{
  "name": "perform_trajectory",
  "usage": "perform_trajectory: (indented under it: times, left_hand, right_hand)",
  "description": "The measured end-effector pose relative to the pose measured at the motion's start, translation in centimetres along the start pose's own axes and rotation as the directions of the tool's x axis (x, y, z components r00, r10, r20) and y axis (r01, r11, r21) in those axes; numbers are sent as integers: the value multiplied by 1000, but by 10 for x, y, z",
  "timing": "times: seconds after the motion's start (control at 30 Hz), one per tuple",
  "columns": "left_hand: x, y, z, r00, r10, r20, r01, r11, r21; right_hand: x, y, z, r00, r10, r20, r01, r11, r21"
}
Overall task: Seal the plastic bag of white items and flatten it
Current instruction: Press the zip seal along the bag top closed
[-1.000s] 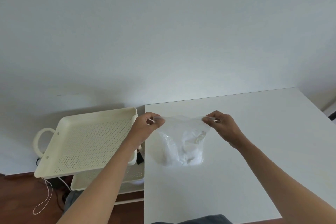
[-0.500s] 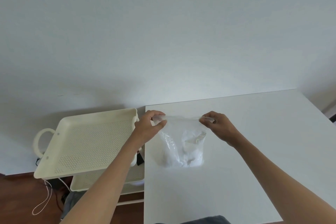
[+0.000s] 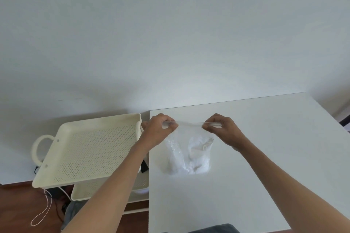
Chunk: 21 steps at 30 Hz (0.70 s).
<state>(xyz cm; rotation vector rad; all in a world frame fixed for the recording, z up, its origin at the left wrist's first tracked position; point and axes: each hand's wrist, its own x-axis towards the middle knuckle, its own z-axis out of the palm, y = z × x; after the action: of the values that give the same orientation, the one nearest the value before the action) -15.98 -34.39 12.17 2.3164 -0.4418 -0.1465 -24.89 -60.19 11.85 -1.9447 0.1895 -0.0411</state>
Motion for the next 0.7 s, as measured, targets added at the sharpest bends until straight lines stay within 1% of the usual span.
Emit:
perform_trajectory:
  times: [0.07,0.13,0.23,0.33,0.5,0.63,0.7]
  left_hand:
    - [1,3,0,999,35,-1,-35,998,44]
    - [2,8,1,996,88,8,-89,991,102]
    - [5,22,4,987,156,47,-162,972,172]
    - [7,32,8,981,182,70,-193,956,221]
    - [8,37,15,983,162,91,-176,969,171]
    - [6,40,20,981,158,109,-174,973,150]
    - [5,42,22,981,156,115,-172,974,146]
  right_hand:
    - [0,0,3,999,-15,-32,15,1000,-27]
    - [0,-3,6,999,-17,-35,15,998,-54]
    - [0,-9,8,1000,-14,-2,14,997,-78]
    - [-1,-14,7,998,-12,55,17,995,-102]
    - [0,-11,7,999,-25,24,28,989,-147]
    - [-1,-9,12,997,-73,-33,62,965,-255]
    - [-2,-9,14,995,-86,-54,68,960,-271]
